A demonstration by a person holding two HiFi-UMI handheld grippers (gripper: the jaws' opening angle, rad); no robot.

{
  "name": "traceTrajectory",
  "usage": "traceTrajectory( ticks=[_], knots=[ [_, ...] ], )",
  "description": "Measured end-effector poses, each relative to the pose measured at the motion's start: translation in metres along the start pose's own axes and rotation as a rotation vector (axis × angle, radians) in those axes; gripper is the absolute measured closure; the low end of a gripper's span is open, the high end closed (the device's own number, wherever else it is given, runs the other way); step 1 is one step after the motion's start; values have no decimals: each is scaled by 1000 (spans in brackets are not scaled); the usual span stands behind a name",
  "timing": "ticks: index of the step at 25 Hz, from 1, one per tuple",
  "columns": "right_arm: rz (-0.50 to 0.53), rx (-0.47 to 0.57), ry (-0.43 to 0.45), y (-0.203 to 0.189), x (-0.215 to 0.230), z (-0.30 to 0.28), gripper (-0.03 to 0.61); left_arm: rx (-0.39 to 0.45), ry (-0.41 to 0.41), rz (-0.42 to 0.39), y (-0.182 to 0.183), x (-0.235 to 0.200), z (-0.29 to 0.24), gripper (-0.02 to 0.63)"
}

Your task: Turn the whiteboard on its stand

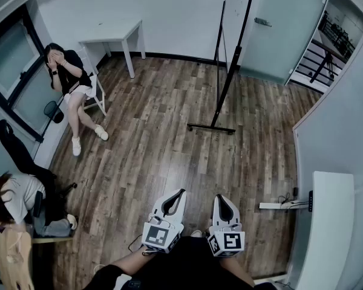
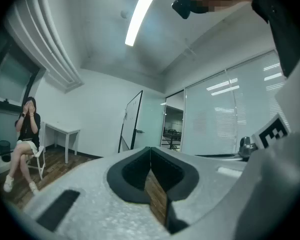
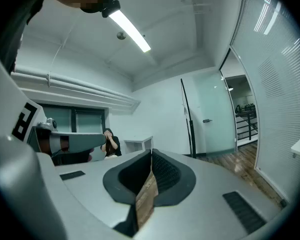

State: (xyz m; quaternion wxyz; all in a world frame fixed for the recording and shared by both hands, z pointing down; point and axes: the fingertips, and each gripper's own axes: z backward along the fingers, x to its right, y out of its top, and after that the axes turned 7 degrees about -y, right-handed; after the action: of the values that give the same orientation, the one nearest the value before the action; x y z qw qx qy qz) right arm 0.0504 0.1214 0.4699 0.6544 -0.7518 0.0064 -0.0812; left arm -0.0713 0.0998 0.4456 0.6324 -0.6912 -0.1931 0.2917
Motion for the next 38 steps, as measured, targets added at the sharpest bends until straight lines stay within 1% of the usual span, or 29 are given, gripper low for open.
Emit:
traceTrajectory(
  ticks=[6,10,13,17,23,29,32,38],
  knots=[
    [-2,8,13,2,-2,4,561,32,-28,11,1,8,2,597],
    [8,12,20,3,-1,8,563,22,-12,6,1,11,4,597],
    [-7,14,23,2,2,12,563,29,-16,7,-1,17,4,597],
    [-23,30,35,6,6,20,563,14,-13,8,-5,27,7,597],
    [-4,29,43,6,24,37,562,24,4,11,-5,49,6,597],
    [9,6,68,-5,46,55,561,31,46,10,-9,71,6,597],
    [6,15,82,-6,58,63,561,32,62,9,-16,85,3,597],
    [-13,17,82,-7,69,55,561,6,51,11,-26,90,-12,597]
  ],
)
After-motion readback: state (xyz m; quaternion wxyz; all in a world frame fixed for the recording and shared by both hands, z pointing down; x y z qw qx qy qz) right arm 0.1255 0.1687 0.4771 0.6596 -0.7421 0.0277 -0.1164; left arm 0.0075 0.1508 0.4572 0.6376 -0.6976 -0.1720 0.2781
